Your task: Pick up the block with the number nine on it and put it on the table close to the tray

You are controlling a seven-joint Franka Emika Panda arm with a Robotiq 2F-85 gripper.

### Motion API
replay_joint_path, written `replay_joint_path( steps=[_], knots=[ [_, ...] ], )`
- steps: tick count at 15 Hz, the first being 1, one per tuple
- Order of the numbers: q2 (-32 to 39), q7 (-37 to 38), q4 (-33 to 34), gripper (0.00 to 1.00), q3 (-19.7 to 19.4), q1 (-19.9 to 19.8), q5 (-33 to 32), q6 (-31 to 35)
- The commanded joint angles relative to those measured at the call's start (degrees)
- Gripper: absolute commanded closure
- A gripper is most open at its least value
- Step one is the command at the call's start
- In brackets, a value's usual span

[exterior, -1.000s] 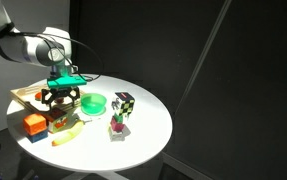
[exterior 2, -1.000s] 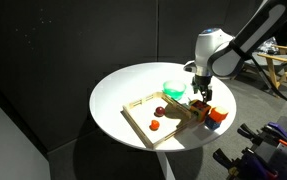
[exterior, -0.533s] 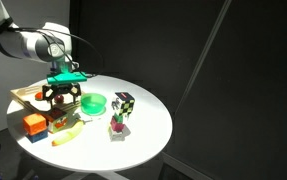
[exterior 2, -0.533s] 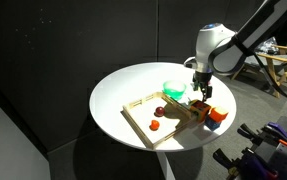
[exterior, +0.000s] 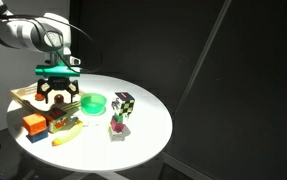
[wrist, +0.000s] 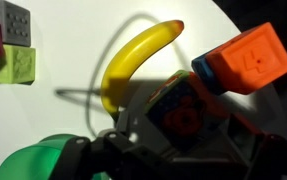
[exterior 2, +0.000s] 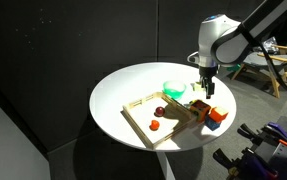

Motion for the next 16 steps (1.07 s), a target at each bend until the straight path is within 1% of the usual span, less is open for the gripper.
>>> replay_joint_path(
  steps=[1, 4, 9, 12, 16],
  knots=[
    [-4.4, 8.0, -2.2, 0.0, -0.2, 0.5, 3.0, -3.2],
    [-6.2, 15.0, -3.1, 0.0, -0.5, 0.5, 5.3, -4.4],
    [-8.3, 26.5, -5.3, 0.0, -0.7, 0.7, 7.9, -3.6],
    [-10.0, 30.3, -6.8, 0.0, -0.6, 0.8, 8.9, -3.8],
    [-13.5, 31.5, -8.8, 0.0, -0.4, 1.2, 11.3, -4.6]
  ],
)
